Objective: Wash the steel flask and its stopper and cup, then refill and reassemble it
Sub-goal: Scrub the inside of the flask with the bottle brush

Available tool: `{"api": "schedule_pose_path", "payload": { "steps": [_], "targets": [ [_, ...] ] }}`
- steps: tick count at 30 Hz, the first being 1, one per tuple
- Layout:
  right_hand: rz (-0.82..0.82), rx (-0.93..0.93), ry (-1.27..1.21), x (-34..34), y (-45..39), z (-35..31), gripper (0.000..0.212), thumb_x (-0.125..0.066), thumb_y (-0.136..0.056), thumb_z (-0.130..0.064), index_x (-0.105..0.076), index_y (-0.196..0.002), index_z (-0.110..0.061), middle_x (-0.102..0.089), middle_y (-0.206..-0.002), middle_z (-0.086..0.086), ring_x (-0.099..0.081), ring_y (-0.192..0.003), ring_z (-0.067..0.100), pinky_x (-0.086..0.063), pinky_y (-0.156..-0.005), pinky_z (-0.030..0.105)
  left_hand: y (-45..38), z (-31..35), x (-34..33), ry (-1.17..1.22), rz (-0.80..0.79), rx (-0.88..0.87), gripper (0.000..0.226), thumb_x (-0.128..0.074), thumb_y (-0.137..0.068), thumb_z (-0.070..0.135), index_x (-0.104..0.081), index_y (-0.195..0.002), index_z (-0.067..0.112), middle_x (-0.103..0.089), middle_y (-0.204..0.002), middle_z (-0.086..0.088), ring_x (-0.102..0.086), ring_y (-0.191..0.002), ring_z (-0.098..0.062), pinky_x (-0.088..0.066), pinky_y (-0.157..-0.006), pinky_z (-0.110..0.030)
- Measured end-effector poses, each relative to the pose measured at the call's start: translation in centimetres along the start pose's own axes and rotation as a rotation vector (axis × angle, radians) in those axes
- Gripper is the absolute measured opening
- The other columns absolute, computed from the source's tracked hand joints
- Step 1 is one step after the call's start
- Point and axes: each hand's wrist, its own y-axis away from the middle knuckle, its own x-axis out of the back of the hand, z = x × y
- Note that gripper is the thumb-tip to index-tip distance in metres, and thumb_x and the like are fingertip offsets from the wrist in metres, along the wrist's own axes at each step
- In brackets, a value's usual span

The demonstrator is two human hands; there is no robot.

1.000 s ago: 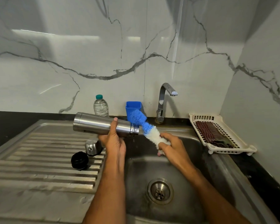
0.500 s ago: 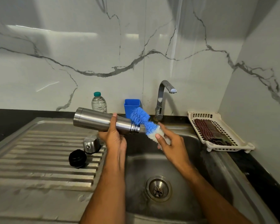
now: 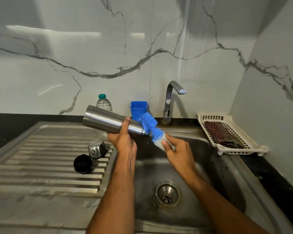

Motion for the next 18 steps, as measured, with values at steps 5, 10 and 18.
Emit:
{"api": "schedule_pose_path", "payload": {
  "steps": [5,10,18],
  "targets": [
    [-0.044,0.039,0.032,0.3,0.9,0.4,0.043,-0.061,-0.096,-0.041,-0.059,-0.139,-0.036,-0.071,-0.125,-0.009,-0.068,-0.111,0.014,-0.058,-0.089,0.04,-0.9,0.5,0.5,0.03,0.013,0.008,0.071,-0.09,-0.067,-0.001,-0.057,-0.129,0.012,-0.073,-0.12,-0.008,-0.075,-0.101,-0.023,-0.06,-0.085,-0.058],
    [0.021,-0.026,-0.015,0.2,-0.4,-0.1,0.042,-0.062,-0.096,-0.04,-0.063,-0.136,-0.029,-0.072,-0.124,-0.006,-0.069,-0.11,0.015,-0.058,-0.092,0.04,0.3,0.0,0.3,0.036,-0.098,0.03,0.071,-0.081,-0.075,-0.006,-0.053,-0.14,0.006,-0.074,-0.115,-0.006,-0.074,-0.102,-0.017,-0.061,-0.089,-0.043],
    [0.046,-0.03,-0.037,0.8,0.2,0.3,0.042,-0.065,-0.097,-0.034,-0.062,-0.138,-0.025,-0.072,-0.124,-0.004,-0.069,-0.109,0.014,-0.058,-0.092,0.038,0.8,0.0,0.1,0.053,-0.081,0.075,0.08,-0.086,-0.063,0.016,-0.054,-0.137,0.01,-0.066,-0.132,-0.009,-0.066,-0.119,-0.024,-0.06,-0.091,-0.041]
  ]
}}
